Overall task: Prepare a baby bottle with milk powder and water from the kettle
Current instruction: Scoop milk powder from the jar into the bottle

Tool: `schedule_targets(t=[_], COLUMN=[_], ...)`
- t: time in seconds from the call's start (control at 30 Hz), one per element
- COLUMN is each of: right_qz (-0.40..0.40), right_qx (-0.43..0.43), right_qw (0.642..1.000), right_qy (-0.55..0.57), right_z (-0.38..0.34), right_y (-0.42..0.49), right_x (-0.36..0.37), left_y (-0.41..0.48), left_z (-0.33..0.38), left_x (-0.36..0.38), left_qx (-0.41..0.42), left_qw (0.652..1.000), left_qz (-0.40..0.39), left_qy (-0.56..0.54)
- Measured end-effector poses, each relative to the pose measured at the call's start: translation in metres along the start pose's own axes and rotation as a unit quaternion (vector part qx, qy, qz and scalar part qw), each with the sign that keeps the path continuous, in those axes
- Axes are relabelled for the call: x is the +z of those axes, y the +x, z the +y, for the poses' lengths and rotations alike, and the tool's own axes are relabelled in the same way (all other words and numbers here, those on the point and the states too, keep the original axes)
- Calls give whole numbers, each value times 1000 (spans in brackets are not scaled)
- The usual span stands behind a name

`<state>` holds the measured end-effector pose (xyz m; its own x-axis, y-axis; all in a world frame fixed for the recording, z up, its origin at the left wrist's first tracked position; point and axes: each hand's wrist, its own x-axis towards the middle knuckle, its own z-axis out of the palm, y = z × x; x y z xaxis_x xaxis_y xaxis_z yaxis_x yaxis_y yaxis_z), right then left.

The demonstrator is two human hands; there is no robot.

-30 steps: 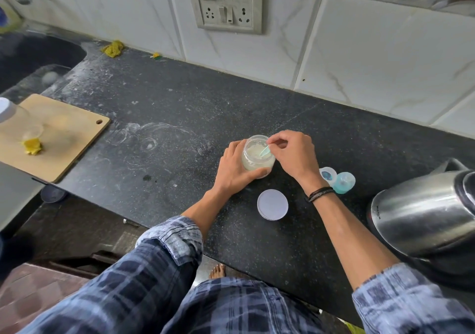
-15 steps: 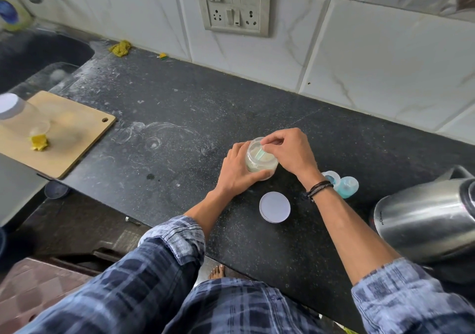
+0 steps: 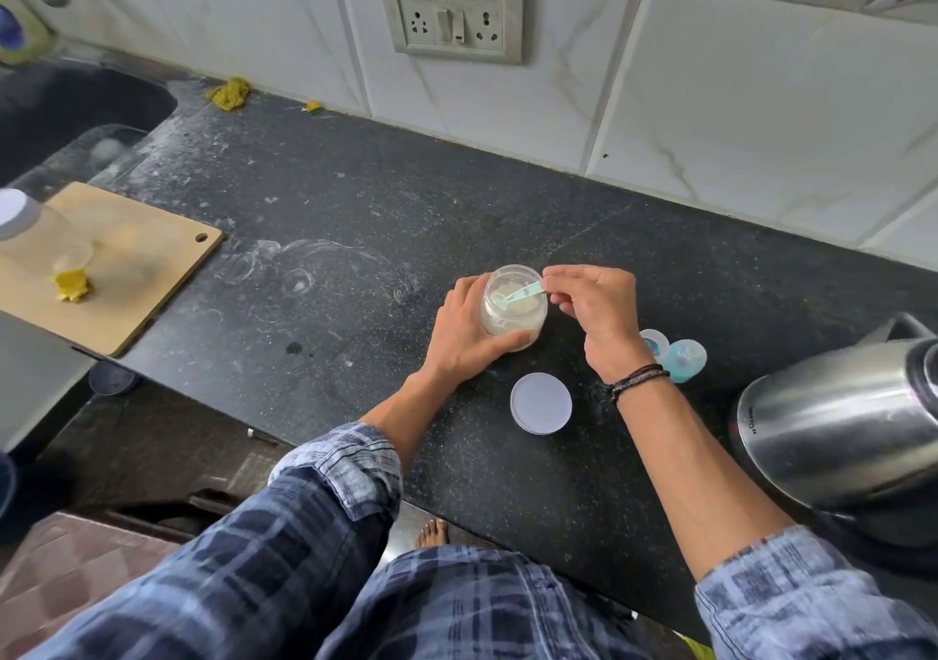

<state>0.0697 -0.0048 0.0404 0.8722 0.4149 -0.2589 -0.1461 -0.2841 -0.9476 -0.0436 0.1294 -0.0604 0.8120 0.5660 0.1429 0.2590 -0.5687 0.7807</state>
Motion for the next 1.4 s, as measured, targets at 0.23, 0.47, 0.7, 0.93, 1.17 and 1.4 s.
schedule_targets(t=[0.23, 0.47, 0.7, 0.93, 1.17, 1.4], right_qz=[57, 14, -107, -124, -72, -21], right_qx=[40, -170, -248, -194, -91, -47], right_qw=[995, 964, 887, 922, 987, 999], right_qy=[65, -205, -375, -312, -108, 17], right_z=[10, -1, -15, -18, -15, -6], right_y=[0, 0, 0, 5, 8, -4], right_x=[-5, -1, 16, 19, 7, 10], left_y=[0, 1, 1, 1, 2, 2], left_z=[-1, -2, -1, -3, -5, -4], left_x=[0, 2, 1, 1, 2, 2], left_qx=[-7, -6, -6, -3, 9, 14], left_qw=[1000, 1000, 1000, 1000, 1000, 1000], left_qz=[-1, 4, 7, 4, 6, 12], left_qy=[4, -4, 2, 3, 3, 4])
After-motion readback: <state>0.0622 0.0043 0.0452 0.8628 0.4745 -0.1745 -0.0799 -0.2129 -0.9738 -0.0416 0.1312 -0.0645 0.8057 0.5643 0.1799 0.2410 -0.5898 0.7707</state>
